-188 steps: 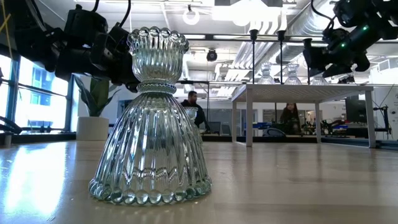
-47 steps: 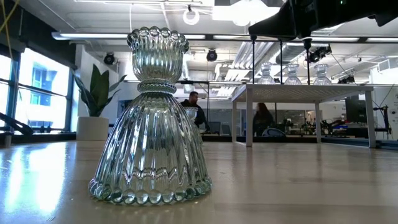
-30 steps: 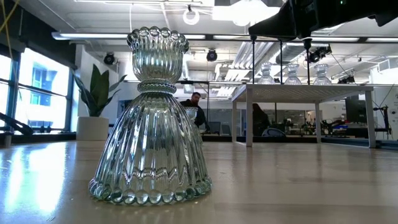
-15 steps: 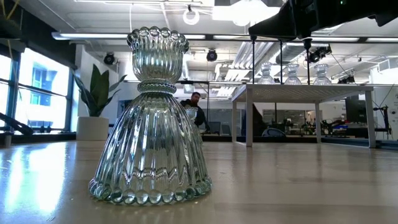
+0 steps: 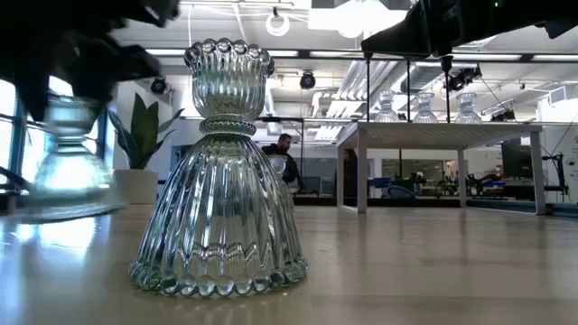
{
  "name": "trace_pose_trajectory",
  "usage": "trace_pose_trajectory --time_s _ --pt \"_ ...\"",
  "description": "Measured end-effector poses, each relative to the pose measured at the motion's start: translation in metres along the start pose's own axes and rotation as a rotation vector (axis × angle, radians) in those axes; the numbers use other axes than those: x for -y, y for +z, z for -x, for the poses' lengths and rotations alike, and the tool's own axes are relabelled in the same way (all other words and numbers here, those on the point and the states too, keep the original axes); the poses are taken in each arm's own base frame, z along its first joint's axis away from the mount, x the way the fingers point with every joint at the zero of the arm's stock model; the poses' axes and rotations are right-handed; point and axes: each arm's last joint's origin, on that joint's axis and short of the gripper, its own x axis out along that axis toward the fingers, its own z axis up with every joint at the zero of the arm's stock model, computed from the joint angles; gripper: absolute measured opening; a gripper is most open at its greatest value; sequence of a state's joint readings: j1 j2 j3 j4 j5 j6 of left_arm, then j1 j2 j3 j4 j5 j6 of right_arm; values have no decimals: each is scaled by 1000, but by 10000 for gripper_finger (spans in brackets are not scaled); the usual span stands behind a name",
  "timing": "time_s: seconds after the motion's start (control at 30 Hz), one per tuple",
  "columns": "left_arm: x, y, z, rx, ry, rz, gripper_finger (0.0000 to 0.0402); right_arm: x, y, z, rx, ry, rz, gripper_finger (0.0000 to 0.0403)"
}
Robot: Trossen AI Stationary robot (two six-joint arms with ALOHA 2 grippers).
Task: Pick & Place candle stick holders
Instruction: Put the bottom left green glass candle holder on the shelf
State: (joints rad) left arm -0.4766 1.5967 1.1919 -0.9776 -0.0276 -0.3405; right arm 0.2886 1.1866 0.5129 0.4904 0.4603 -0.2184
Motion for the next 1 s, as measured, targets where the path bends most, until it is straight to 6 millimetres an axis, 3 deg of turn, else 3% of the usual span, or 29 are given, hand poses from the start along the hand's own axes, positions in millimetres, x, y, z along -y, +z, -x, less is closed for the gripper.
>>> trace_pose_trajectory --time_s 0.53,0.8,1.0 --pt "-91 45 2 275 64 -212 174 0 0 0 -1 0 8 0" --pt "-113 60 -18 316 54 -247 174 0 -2 0 -16 3 18 0" --pt "-114 63 -25 319 39 -256 175 0 -2 0 -19 3 18 0"
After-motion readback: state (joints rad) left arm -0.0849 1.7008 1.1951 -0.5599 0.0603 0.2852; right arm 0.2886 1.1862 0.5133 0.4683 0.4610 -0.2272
